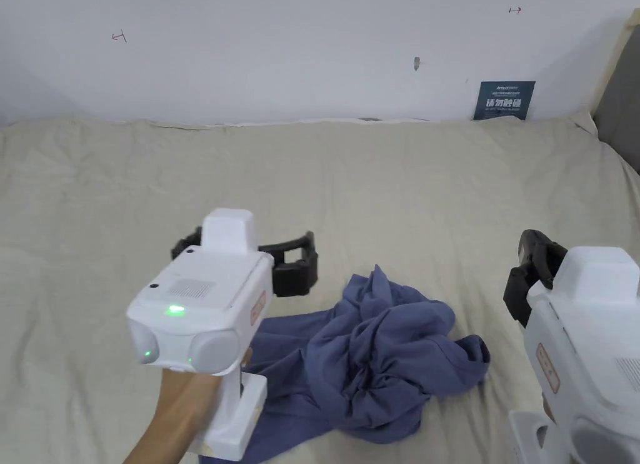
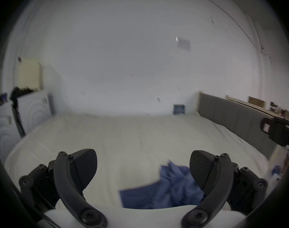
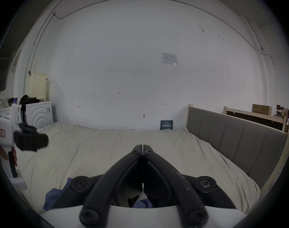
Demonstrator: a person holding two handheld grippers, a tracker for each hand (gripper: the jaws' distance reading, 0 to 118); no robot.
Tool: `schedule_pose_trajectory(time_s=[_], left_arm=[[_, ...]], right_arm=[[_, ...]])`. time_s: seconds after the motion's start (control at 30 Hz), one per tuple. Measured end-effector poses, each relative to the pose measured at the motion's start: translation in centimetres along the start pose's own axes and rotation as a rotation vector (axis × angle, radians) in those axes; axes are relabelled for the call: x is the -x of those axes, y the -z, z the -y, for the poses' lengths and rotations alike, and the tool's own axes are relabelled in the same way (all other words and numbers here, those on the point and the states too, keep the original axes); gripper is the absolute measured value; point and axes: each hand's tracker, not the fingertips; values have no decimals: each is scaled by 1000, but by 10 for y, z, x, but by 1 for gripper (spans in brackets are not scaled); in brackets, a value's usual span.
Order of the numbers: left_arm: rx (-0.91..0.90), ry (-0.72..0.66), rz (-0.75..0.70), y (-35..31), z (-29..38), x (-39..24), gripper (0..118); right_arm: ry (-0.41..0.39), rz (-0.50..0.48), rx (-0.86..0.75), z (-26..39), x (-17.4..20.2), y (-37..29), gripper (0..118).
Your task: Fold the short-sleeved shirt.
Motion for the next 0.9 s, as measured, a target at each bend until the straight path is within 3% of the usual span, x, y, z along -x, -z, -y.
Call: schedule_pose_trajectory(time_s=[0.07,0.13,0.17,0.27,0.3,0.6,0.7,0.9], left_arm=[[-63,37,-81,-10,-2,11,114],[-114,59,-148,-18,-1,23,101],[-126,71,-159,-21,0,27,87],[-137,67,-165,-27,0,39,8],[-131,65,-155,-27,0,42,0],[3,-5,-150,-20,1,54,0],[201,-6,-169,-9,9,57,0],[575,-132,-37,13,78,66,0]], right_arm=[[-6,-4,-11,-5,3,1,1],[-12,-6,-24,-9,7,1,1],[-13,-8,-29,-10,8,1,1],[-18,-12,-39,-12,13,0,1],[-18,-13,-40,-12,13,0,1],[-19,-18,-35,-12,17,-3,1],[-23,-16,-32,-11,16,-3,1],[-16,-15,-17,-5,14,-2,1]])
